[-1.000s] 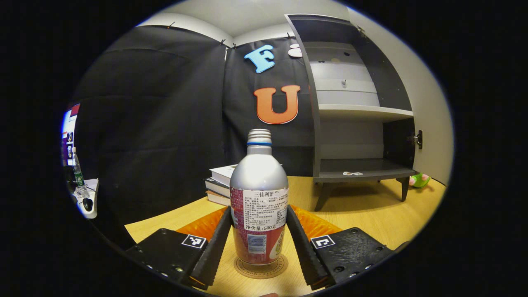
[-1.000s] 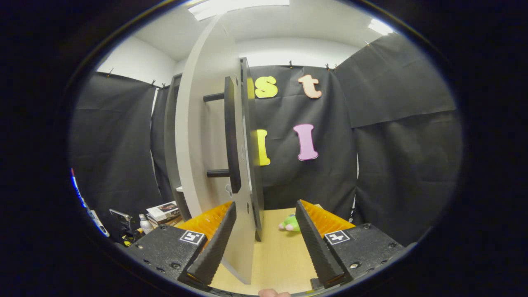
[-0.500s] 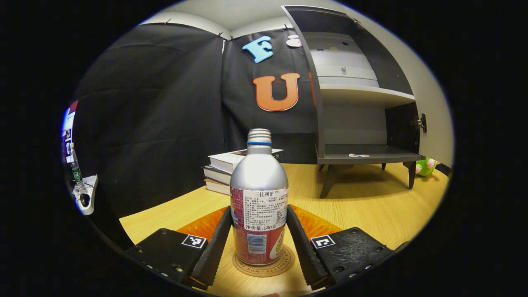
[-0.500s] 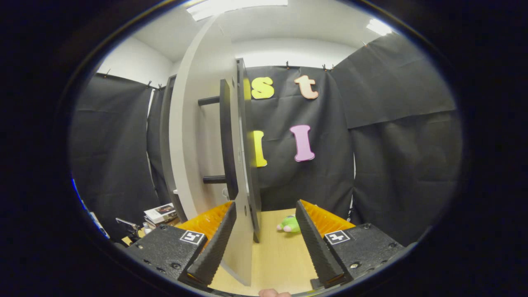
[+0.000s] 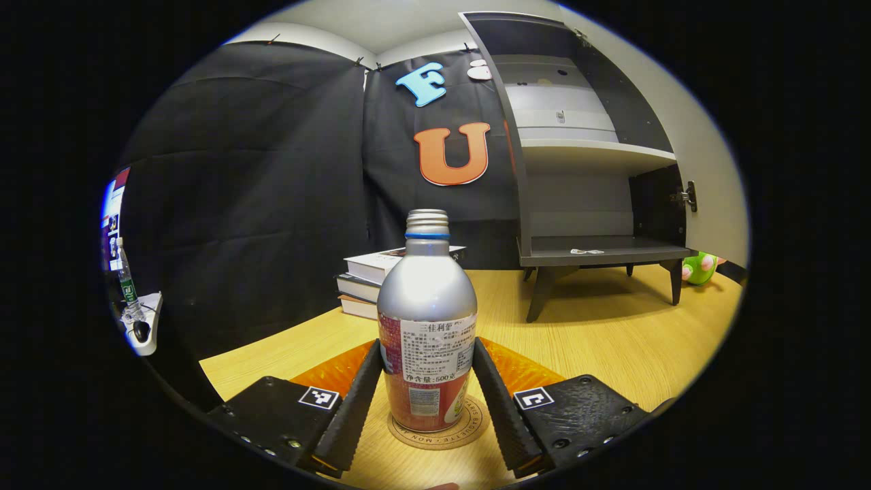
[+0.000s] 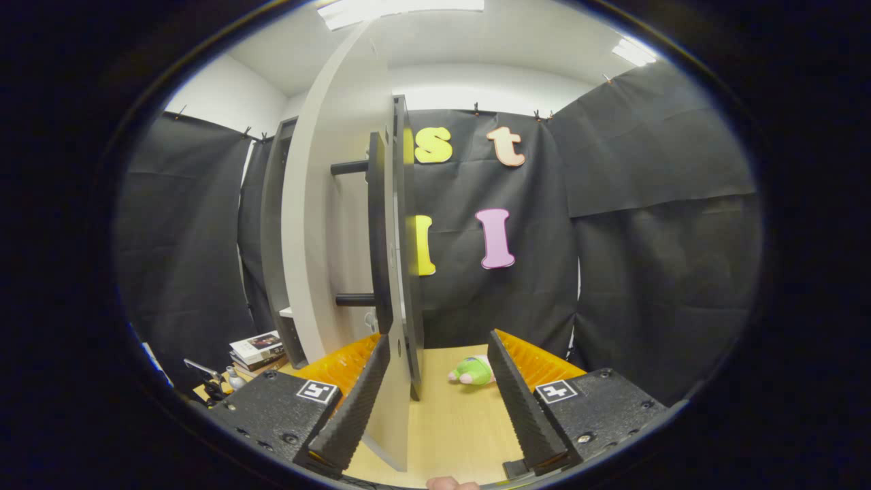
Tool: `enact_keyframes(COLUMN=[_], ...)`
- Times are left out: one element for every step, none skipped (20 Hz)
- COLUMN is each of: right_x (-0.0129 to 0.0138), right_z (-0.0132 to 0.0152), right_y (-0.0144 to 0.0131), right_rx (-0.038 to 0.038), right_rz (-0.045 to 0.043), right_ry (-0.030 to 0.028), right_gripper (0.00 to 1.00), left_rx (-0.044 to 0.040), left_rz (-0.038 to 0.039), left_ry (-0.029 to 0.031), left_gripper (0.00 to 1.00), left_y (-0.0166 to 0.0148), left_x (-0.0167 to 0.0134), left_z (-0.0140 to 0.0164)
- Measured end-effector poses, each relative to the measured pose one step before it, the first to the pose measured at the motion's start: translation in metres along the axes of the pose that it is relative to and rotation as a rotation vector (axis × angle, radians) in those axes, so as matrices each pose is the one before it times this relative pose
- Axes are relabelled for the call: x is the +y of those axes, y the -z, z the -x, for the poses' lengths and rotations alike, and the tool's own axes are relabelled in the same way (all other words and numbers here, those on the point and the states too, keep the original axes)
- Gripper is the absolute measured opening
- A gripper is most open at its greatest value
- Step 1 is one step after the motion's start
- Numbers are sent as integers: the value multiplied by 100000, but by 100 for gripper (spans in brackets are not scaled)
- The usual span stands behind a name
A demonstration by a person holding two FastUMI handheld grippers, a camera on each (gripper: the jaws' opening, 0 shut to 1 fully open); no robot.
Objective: Open the cabinet door with the right hand, grasp the bottle in the cabinet with the left hand and place it on the coaster, then close the cabinet door with the right hand.
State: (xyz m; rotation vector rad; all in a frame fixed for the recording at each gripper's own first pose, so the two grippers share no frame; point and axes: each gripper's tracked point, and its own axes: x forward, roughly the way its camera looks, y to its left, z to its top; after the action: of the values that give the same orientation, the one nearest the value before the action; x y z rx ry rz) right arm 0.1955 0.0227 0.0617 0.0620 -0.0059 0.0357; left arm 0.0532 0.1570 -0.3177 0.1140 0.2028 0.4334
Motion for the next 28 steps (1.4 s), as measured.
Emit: enact_keyframes(right_x=[-24, -27, 38, -9, -60, 11, -17, 10, -8, 69, 7, -68, -47, -56, 35, -48, 53, 39, 54, -64, 48, -17, 8, -101, 59, 20, 73, 38], right_z=[8, 11, 10, 25, -49, 8, 3, -15, 93, 1, -166, 11, 83, -17, 32, -15, -17, -64, 50, 104, 82, 89, -36, 21, 47, 71, 58, 140], right_y=[-43, -15, 60, -68, 65, 32, -19, -120, 13, -36, 5, -53, 41, -70, -2, -43, 8, 49, -9, -80, -184, -203, -73, 12, -27, -102, -99, -187], right_rx=[-56, 10, 19, -58, 54, 58, -86, -100, -88, 48, -36, -1, -143, -157, -238, -77, -99, 119, 238, -205, -539, -560, -730, -270, -183, -496, -588, -766], right_rz=[-59, 125, 256, 287, 118, 193, 321, 406, 435, 302, 188, 134, 162, 87, -83, 40, 12, 174, 349, 493, 545, 153, -246, -400, -621, -742, -533, -750], right_ry=[101, 12, 65, 64, 16, 41, 185, 183, 32, -52, 27, 60, 49, 65, 251, 30, 11, -101, -118, -87, -207, 29, -3, -9, 4, -118, -186, -104], right_gripper=[91, 91, 91, 91, 91, 91, 91, 91, 91, 91, 91, 91, 91, 91, 91, 91, 91, 91, 91, 91, 91, 91, 91, 91, 91, 91, 91, 91], left_rx=[274, 269, 1364, 2059, 1460, 392, -111, -740, -1018, -533, -300, -392, -813, -994, -1892, -2914, -3690, -4668, -3613, -1789, -604, -869, -1544, -1344, 1122, 2025, 461, -298], left_rz=[15, 104, 499, 979, 661, 216, -133, -138, -409, -675, -385, 52, 255, 116, -227, -47, -15, 99, -100, -239, -120, 243, 601, 923, 384, 516, 1118, 840], left_ry=[-82, -82, 774, 1066, 301, 421, -25, 423, 846, 361, 298, -38, 477, 637, 219, -109, -371, 196, 905, 1028, 1565, 1821, 2485, 2398, 1787, 570, 804, 844], left_gripper=[78, 79, 79, 80, 80, 81, 82, 86, 89, 91, 91, 91, 91, 92, 93, 94, 95, 95, 94, 94, 94, 94, 94, 94, 94, 94, 94, 94], left_y=[35, 93, 266, 564, 285, -19, -65, -203, -305, -206, -187, -390, -664, -829, -1103, -1584, -1815, -2185, -2547, -1807, -1913, -1873, -2265, -2094, -1469, -953, -1314, -1572], left_x=[11, 90, -62, -171, 25, 115, 97, -22, -85, 23, 59, 66, -3, 21, 129, 268, 201, 170, -90, -74, -150, -279, -386, -420, -382, -152, -384, -391], left_z=[95, -95, -79, -57, -11, -20, 175, 23, 75, -1, 12, 150, 270, 320, 510, 603, 654, 672, 768, 369, 438, 371, 400, 196, 94, 505, 534, 206])
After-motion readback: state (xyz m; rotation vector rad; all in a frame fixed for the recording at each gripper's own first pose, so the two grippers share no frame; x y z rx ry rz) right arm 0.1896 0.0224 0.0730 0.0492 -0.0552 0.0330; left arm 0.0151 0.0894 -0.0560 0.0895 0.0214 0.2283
